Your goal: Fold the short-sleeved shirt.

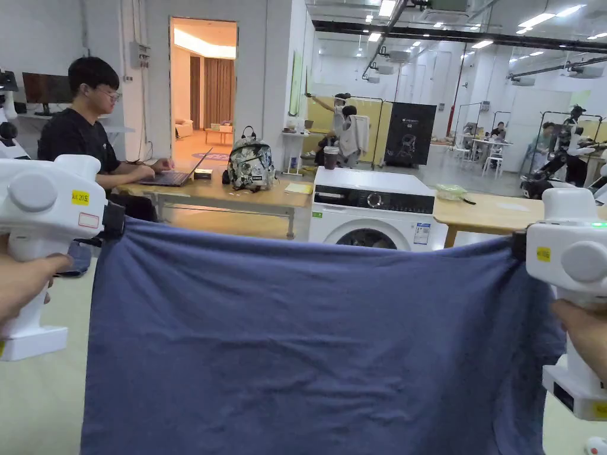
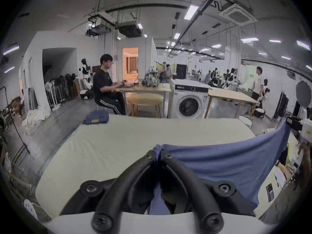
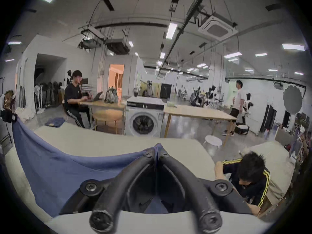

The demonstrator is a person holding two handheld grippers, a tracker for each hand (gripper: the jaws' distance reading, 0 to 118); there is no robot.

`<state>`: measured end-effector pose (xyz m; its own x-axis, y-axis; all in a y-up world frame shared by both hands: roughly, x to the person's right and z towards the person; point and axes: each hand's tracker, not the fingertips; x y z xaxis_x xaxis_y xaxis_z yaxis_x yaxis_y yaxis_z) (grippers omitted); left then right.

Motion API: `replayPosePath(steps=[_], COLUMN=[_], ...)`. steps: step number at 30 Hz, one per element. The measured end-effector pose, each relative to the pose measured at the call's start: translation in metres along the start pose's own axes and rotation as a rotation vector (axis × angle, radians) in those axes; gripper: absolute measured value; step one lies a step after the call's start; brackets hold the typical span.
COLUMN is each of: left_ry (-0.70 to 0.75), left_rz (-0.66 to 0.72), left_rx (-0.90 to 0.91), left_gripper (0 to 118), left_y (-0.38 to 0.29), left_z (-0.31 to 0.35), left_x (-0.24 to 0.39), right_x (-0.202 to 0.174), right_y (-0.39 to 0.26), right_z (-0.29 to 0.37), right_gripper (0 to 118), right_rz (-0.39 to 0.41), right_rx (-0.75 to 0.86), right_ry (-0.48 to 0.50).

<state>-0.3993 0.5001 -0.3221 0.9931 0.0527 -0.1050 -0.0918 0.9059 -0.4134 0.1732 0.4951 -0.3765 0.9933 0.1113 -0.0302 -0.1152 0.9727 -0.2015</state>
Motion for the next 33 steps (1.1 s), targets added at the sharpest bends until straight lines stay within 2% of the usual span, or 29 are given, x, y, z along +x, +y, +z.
replayPosePath(steps=[8,19,26,33], left_ry=[0.029,0.083,0.106,0.101], left_rz=[0.011,0.012,-0.012,-0.025], left_rx=[0.080,0.172,0.201,0.175], left_gripper=[0,0,0,0], left_y=[0.069,0.158,0.164,0.103], left_z=[0.003,-0.026,-0.043,-0.066], left_x=[-0.001,0.000,0.008,0.007], right_x=[-0.004,-0.008,-0.009,-0.013], right_y=[0.074,0.157,0.147,0.080], right_z=[-0.017,-0.077,-0.101,-0.102], right_gripper=[0,0,0,0], right_rz=[-0.009,0.001,0.014,0.037], right_rx=[0.098,0.172,0.188,0.135], right_ry=[-0.038,-0.094,-0.102,-0.079])
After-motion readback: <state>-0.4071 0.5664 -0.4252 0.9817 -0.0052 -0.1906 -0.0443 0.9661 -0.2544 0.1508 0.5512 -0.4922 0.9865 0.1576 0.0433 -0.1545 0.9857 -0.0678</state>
